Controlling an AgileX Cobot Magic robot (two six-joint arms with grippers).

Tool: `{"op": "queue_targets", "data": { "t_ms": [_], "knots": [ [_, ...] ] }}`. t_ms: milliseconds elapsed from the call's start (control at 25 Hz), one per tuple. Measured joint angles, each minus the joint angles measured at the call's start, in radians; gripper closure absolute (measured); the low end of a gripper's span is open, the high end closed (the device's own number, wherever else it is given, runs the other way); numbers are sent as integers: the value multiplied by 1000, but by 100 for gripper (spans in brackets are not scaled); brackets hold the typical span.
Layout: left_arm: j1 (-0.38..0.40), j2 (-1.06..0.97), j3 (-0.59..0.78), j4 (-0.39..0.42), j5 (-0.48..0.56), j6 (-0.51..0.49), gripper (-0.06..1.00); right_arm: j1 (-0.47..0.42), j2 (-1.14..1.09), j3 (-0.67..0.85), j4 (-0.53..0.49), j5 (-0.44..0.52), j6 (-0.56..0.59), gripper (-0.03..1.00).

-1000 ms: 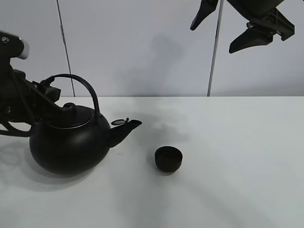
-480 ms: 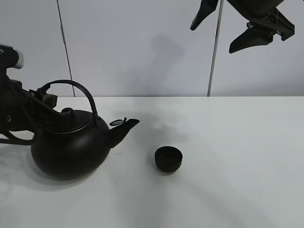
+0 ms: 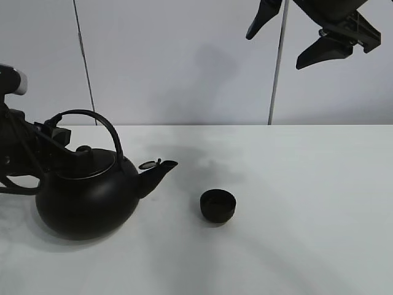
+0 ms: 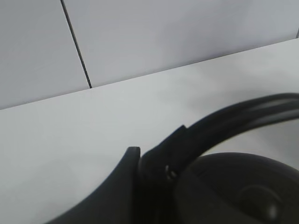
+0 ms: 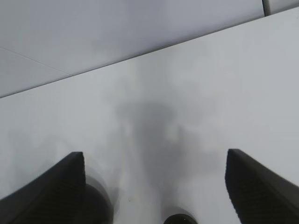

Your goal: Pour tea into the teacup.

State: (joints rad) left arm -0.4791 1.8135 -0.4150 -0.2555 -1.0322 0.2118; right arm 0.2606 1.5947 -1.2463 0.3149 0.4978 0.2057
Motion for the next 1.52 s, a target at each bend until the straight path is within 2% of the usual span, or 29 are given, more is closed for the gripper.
{"op": "queue_targets", "data": {
  "t_ms": [720, 1160, 1520],
  "knots": [
    [0, 0, 28, 20, -15, -22, 84, 0, 0, 0, 0, 0, 0, 40],
    [0, -12, 33, 86, -74, -62, 65, 0, 0, 0, 0, -2, 0, 40],
    [0, -24, 147, 100, -125, -75, 50, 0, 0, 0, 0, -2, 0, 40]
  ]
}}
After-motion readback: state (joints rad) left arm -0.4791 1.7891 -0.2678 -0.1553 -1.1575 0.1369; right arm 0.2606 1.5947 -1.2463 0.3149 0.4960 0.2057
